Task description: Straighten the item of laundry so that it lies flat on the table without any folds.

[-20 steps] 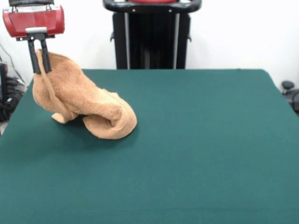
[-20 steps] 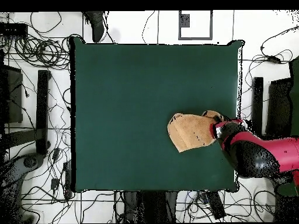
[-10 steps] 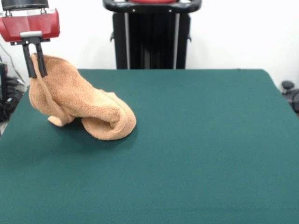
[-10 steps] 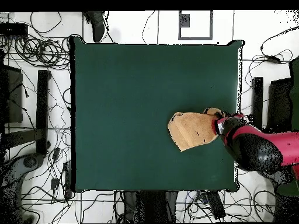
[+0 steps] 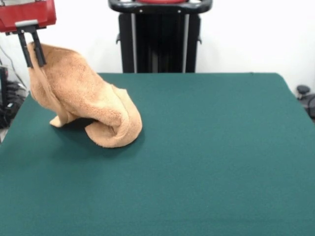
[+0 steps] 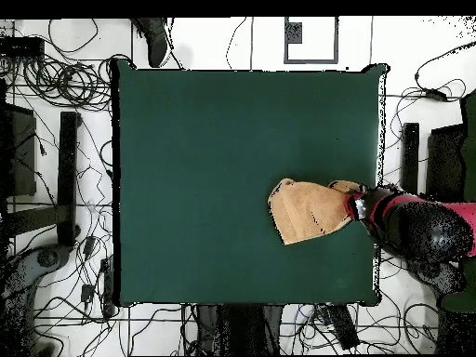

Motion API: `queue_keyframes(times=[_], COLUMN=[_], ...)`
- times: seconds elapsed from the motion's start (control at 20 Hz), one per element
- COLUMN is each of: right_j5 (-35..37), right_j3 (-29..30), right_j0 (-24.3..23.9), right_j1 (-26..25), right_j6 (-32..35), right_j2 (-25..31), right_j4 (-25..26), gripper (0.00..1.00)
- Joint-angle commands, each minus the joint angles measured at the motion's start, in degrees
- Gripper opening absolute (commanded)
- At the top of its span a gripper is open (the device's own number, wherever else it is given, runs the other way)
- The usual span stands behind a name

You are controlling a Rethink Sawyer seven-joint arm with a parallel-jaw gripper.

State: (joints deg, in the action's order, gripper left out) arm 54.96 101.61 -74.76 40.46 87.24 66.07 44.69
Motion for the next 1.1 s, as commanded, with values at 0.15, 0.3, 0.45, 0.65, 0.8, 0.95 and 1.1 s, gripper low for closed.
queue_keyframes(times=[0.15, 0.3, 0.45, 0.65, 0.8, 0.95, 1.1], right_j5=[10.8, 12.1, 12.4, 11.4, 7.9, 2.9, -5.2], right_j3=[-9.6, -11.6, -11.9, -10.5, -2.5, 9.3, 23.1], right_j0=[5.9, 7.0, 7.4, 7.1, 4.3, 0.2, -3.9], right_j1=[-4.2, -5.0, -4.6, -3.2, 2.4, 11.0, 23.8], right_j6=[-26.3, -27.7, -27.8, -26.4, -20.1, -10.4, 3.1], right_j2=[-1.9, -2.3, -2.5, -2.4, -0.5, 3.1, 8.2], right_j4=[-0.9, -0.9, -1.1, -1.6, -3.3, -6.9, -14.0], gripper=[0.00, 0.00, 0.00, 0.00, 0.00, 0.00, 0.00])
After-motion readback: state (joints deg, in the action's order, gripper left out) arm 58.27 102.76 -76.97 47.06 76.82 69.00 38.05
